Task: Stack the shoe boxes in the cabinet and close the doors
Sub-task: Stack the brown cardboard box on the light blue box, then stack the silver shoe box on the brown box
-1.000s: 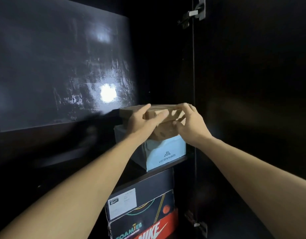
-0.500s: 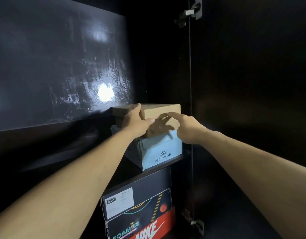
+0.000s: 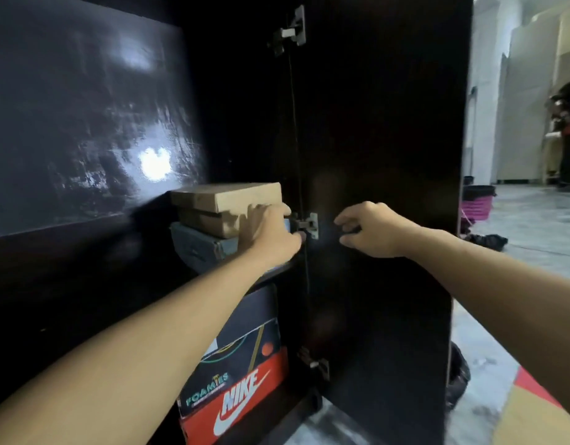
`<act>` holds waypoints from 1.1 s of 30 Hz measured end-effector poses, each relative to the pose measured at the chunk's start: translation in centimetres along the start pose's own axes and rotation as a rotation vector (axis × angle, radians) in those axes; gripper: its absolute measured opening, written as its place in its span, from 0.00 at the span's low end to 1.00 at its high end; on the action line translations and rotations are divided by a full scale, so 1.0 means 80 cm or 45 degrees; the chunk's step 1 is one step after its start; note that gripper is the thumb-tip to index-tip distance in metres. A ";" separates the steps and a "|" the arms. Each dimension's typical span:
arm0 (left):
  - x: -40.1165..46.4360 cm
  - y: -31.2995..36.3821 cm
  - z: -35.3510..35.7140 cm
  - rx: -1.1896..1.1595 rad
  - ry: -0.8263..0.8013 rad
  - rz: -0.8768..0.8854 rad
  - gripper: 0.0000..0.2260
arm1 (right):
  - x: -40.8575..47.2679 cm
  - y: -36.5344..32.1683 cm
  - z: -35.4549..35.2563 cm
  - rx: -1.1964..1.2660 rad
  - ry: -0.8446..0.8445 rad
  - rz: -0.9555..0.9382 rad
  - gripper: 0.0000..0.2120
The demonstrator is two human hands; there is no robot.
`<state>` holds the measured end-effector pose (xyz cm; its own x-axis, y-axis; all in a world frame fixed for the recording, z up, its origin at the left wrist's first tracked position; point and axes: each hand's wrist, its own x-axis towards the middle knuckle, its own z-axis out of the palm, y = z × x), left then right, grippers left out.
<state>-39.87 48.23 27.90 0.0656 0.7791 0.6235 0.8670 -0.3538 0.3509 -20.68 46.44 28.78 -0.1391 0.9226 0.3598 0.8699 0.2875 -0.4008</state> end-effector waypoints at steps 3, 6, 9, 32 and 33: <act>-0.032 0.044 0.022 -0.113 -0.505 0.040 0.22 | -0.052 0.036 -0.027 -0.034 -0.030 0.087 0.19; -0.066 0.093 0.055 -0.059 -0.884 0.147 0.26 | -0.109 0.078 -0.049 -0.084 -0.069 0.213 0.17; -0.102 0.146 0.097 -0.070 -1.094 0.240 0.26 | -0.167 0.130 -0.064 -0.128 -0.063 0.337 0.13; -0.416 0.450 0.359 -0.361 -1.920 0.693 0.26 | -0.634 0.431 -0.053 -0.050 -0.127 1.343 0.15; -0.432 0.456 0.366 -0.362 -1.961 0.692 0.25 | -0.649 0.441 -0.047 -0.041 -0.133 1.380 0.15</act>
<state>3.99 23.54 -1.32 0.8569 0.2274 -0.4627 0.4797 -0.6805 0.5539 19.02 7.68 -0.85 0.6715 0.6992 -0.2453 0.5662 -0.6977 -0.4388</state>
